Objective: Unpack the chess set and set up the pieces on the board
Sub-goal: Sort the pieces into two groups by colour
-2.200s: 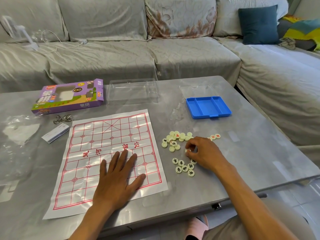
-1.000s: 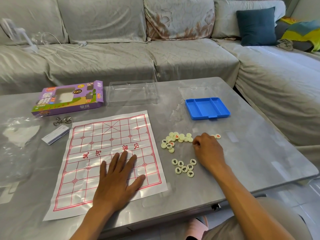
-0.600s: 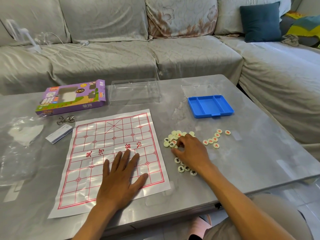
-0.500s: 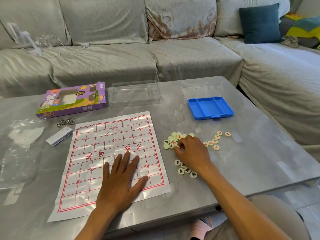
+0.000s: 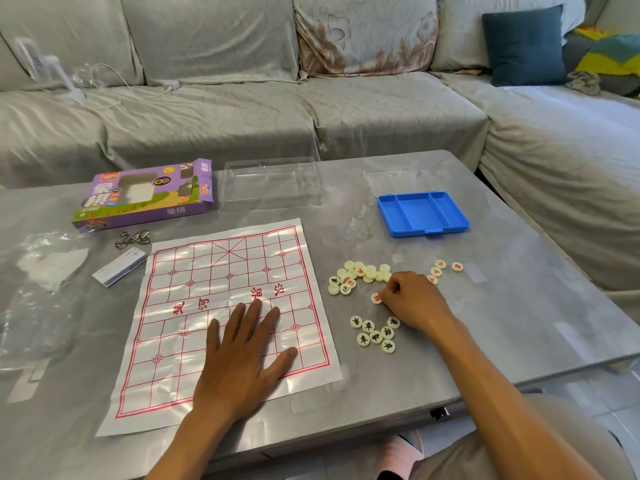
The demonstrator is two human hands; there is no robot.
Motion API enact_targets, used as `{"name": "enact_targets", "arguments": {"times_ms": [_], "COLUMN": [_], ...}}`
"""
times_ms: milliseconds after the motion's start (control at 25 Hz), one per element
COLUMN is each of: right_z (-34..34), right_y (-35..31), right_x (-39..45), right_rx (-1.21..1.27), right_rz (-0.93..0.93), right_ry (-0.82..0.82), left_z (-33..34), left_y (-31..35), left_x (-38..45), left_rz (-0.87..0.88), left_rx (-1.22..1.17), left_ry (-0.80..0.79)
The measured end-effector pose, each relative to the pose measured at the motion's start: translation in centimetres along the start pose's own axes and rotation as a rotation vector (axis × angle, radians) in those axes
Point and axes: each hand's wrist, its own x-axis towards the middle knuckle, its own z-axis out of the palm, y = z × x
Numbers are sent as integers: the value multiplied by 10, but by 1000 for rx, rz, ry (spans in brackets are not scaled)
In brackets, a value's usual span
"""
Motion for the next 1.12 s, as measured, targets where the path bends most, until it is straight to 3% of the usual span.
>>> {"name": "enact_targets", "arguments": {"times_ms": [120,200,320,400,560,800,1120], "right_z": [6,10,0,1,25,27,23], "right_y": [-8,-7,3,2,-22,-24,-22], "right_x": [-5,-5,1,1,-10,-5,-10], "right_rx": [57,-40,-138,-114,-40,-49,-61], "right_rz": [-138,-178,32,7,-414,-346,-400], "right_ry": [41,66,196,231,-1,115,45], "left_z": [0,0,2,3,3,2,3], "left_y": [0,0,0,-1,-2,0,-1], "left_x": [0,0,0,0,1,0,1], "left_rz": [-4,-5,-6,-4,-4,-5,-11], "left_rx": [16,10,18,20,27,15,24], "left_ry": [-15,-4,-11,-6,-2,11,5]}}
